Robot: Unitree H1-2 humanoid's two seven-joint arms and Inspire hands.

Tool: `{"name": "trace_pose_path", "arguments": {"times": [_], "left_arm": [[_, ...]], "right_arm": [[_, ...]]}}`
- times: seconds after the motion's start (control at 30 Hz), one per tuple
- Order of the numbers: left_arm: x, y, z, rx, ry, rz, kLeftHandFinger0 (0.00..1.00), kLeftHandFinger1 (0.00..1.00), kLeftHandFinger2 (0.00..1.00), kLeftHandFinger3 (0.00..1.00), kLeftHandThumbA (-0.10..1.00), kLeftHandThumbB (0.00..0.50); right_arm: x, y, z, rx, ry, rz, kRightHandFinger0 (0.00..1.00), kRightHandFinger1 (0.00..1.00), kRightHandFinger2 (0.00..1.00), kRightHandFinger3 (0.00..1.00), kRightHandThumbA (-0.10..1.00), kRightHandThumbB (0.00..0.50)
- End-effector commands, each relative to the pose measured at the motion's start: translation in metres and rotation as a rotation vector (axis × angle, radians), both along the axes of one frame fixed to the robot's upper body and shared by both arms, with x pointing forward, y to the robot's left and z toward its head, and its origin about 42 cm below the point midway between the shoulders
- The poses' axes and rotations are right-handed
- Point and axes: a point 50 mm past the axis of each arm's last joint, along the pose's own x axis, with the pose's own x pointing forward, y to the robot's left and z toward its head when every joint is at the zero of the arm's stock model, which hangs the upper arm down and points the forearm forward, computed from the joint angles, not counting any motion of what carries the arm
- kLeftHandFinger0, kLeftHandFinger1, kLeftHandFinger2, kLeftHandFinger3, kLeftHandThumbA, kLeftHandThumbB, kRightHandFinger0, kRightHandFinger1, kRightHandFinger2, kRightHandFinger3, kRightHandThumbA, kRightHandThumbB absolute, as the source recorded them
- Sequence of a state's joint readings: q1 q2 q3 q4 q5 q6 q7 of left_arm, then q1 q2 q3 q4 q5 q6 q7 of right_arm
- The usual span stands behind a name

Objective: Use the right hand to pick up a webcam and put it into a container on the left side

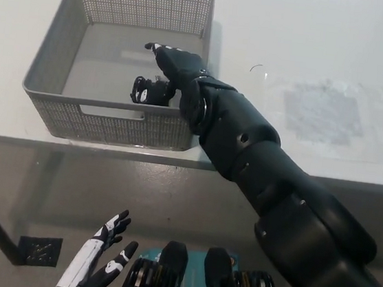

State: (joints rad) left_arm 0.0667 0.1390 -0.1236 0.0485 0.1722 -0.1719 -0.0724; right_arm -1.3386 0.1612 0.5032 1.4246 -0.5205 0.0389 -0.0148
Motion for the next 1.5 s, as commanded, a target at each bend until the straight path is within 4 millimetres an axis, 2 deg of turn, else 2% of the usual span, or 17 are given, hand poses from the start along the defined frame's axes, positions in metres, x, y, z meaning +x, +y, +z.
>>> {"name": "trace_pose_path", "arguments": {"times": [0.0,0.1,0.17,0.2,0.3,0.33,0.4,0.5,0.6,0.73,0.83,0.9,0.93,0.97,1.2,1.33,1.47], "left_arm": [[0.0,-0.001,0.01,0.014,-0.065,-0.026,1.0,1.0,1.0,1.0,0.79,0.062],[-0.001,-0.001,0.009,0.007,-0.056,-0.023,1.0,1.0,1.0,1.0,0.79,0.082],[-0.001,-0.002,0.009,0.007,-0.054,-0.021,1.0,1.0,1.0,1.0,0.8,0.08],[-0.002,-0.002,0.009,0.009,-0.056,-0.022,1.0,1.0,1.0,1.0,0.79,0.072],[0.0,-0.003,0.01,0.022,-0.063,-0.034,1.0,1.0,1.0,1.0,0.79,0.064],[0.0,-0.002,0.01,0.022,-0.067,-0.035,1.0,1.0,1.0,1.0,0.77,0.059],[-0.001,0.0,0.01,0.029,-0.074,-0.035,1.0,1.0,1.0,1.0,0.74,0.051],[0.0,0.0,0.01,0.029,-0.073,-0.034,1.0,1.0,1.0,1.0,0.72,0.047],[-0.001,0.0,0.009,0.03,-0.069,-0.029,1.0,1.0,1.0,1.0,0.7,0.045],[-0.002,0.002,0.007,0.025,-0.062,-0.024,1.0,1.0,1.0,1.0,0.7,0.048],[-0.003,0.006,0.006,0.02,-0.059,-0.013,1.0,1.0,1.0,1.0,0.77,0.044],[-0.002,0.008,0.008,0.008,-0.058,0.001,1.0,1.0,1.0,1.0,0.88,0.051],[-0.002,0.009,0.009,-0.001,-0.057,0.007,1.0,1.0,1.0,1.0,0.98,0.071],[-0.001,0.011,0.01,-0.021,-0.05,0.017,1.0,1.0,1.0,1.0,1.0,0.087],[0.016,0.022,0.031,-0.121,-0.059,0.035,1.0,1.0,1.0,1.0,1.0,0.101],[0.026,0.023,0.044,-0.132,-0.09,0.043,1.0,1.0,1.0,1.0,1.0,0.116],[0.03,0.022,0.047,-0.138,-0.114,0.037,1.0,1.0,1.0,1.0,1.0,0.092]], "right_arm": [[0.014,-0.003,0.051,0.054,-0.034,0.002,1.0,1.0,1.0,1.0,1.0,0.403],[0.018,-0.009,0.069,0.215,-0.034,0.01,1.0,1.0,1.0,1.0,1.0,0.366],[0.021,-0.012,0.083,0.292,-0.046,0.022,1.0,1.0,1.0,1.0,1.0,0.414],[0.023,-0.015,0.1,0.386,-0.067,0.023,1.0,1.0,1.0,1.0,1.0,0.376],[0.025,-0.028,0.138,0.579,-0.135,0.084,1.0,1.0,1.0,1.0,1.0,0.398],[0.025,-0.032,0.149,0.638,-0.157,0.114,1.0,1.0,1.0,1.0,1.0,0.381],[0.021,-0.041,0.177,0.706,-0.193,0.139,1.0,1.0,1.0,1.0,1.0,0.439],[0.006,-0.063,0.214,0.875,-0.273,0.193,1.0,1.0,1.0,1.0,1.0,0.449],[-0.022,-0.096,0.243,1.012,-0.358,0.247,1.0,1.0,1.0,1.0,1.0,0.459],[-0.055,-0.136,0.255,1.211,-0.378,0.322,1.0,1.0,1.0,1.0,1.0,0.435],[-0.089,-0.171,0.238,1.301,-0.468,0.346,1.0,1.0,1.0,1.0,1.0,0.389],[-0.105,-0.187,0.223,1.312,-0.506,0.352,1.0,1.0,1.0,1.0,1.0,0.362],[-0.114,-0.195,0.214,1.317,-0.517,0.348,1.0,1.0,1.0,1.0,1.0,0.372],[-0.125,-0.205,0.201,1.321,-0.528,0.341,1.0,1.0,1.0,1.0,1.0,0.38],[-0.191,-0.26,0.099,1.337,-0.527,0.229,1.0,1.0,1.0,1.0,1.0,0.355],[-0.223,-0.282,0.02,1.355,-0.435,0.078,1.0,1.0,1.0,1.0,1.0,0.331],[-0.241,-0.295,-0.02,1.353,-0.372,-0.002,1.0,1.0,1.0,1.0,1.0,0.304]]}}
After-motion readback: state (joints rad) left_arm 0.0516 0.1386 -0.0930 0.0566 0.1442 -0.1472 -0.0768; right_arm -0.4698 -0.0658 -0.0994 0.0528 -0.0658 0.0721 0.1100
